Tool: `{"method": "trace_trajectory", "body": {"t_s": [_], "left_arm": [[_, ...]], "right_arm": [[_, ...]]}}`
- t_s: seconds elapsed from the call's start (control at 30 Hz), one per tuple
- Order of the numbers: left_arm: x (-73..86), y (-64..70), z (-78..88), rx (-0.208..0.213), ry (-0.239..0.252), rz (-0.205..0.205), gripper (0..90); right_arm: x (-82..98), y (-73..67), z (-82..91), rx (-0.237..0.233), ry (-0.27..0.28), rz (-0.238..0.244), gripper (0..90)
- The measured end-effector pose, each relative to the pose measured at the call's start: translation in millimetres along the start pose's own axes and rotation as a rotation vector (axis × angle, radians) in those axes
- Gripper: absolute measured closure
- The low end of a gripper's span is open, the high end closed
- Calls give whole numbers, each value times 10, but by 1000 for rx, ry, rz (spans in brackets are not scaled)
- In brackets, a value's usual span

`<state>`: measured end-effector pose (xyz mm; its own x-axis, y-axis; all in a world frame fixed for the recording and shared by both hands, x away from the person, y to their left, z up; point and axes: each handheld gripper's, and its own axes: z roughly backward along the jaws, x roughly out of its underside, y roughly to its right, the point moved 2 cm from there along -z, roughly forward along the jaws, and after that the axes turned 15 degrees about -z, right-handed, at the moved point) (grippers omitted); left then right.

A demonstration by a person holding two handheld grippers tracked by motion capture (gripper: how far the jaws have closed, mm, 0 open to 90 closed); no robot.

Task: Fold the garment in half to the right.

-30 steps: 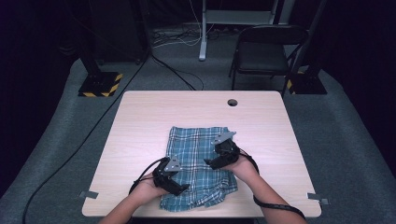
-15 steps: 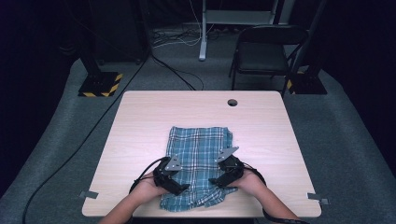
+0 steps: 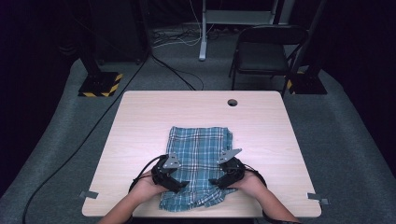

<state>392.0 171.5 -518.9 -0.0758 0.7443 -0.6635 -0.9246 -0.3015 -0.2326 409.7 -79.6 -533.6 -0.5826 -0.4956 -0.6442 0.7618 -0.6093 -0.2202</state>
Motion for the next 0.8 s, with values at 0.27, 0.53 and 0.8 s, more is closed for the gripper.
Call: {"method": "trace_trajectory", "body": {"t_s": [0.27,0.53,0.8], "left_arm": [[96,-97,-46,-14,5,63,86],[129,-107,-58,5,17,67,85],[47,-212,45,-41,50,92,92]], "right_arm": [[-11,-9,-2,8,-10,4,162],[-5,-12,1,9,-6,7,162],[-14,-30,17,18,-18,11,163]]}}
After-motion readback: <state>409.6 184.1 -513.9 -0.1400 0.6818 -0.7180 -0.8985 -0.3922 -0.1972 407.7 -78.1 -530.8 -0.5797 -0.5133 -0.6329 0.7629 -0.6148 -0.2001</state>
